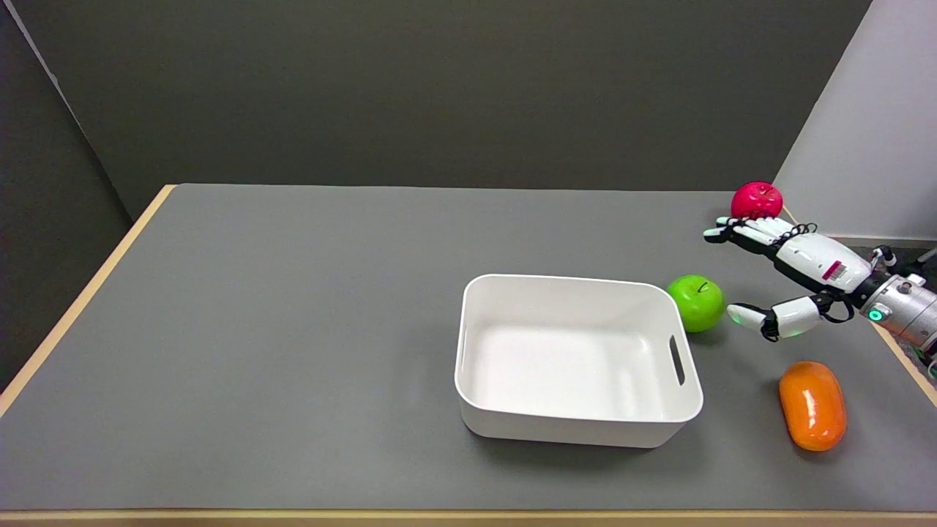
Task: Pick up the green apple.
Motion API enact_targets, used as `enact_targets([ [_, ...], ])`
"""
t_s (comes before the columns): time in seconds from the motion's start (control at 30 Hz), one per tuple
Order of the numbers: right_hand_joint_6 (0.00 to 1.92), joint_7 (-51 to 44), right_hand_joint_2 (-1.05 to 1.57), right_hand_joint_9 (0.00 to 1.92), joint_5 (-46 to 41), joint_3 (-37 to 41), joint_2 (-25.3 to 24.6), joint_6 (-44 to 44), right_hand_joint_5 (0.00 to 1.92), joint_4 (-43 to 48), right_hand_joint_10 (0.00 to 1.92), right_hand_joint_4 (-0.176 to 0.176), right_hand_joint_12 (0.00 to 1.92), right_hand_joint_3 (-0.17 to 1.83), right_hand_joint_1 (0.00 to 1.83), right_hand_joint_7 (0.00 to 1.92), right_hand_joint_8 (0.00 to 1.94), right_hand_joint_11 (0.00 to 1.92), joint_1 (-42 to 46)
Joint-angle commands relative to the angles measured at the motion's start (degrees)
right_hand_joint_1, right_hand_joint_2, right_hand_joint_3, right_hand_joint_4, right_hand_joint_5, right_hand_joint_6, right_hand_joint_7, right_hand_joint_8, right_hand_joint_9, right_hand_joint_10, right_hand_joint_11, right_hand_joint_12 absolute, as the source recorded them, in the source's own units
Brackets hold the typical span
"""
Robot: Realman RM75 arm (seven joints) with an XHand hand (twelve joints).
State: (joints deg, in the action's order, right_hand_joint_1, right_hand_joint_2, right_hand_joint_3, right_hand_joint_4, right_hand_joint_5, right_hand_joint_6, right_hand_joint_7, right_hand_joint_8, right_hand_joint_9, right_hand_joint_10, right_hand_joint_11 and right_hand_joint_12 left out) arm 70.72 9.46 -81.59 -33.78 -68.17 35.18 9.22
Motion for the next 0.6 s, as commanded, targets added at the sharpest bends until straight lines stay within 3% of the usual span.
enact_targets([
  [0.03, 0.37, -0.44, 0.54, 0.01, 2.35, -3.48, -1.4, 4.3, 0.16, 0.68, 0.51, 0.056, 0.94, 0.87, 0.44, 0.1, 0.23, 0.0, -1.75],
  [0.17, 0.49, -0.36, 0.53, 0.0, 2.35, -4.75, -1.4, 5.54, 0.1, 1.36, 0.52, 0.056, 0.91, 0.98, 0.53, 0.04, 0.36, 0.0, -1.93],
  [0.6, 0.36, 0.76, 0.54, 0.02, 5.71, -5.9, -1.76, 8.96, 0.15, 3.26, 0.52, 0.063, 0.98, 0.88, 0.43, 0.11, 0.23, 0.0, -3.7],
])
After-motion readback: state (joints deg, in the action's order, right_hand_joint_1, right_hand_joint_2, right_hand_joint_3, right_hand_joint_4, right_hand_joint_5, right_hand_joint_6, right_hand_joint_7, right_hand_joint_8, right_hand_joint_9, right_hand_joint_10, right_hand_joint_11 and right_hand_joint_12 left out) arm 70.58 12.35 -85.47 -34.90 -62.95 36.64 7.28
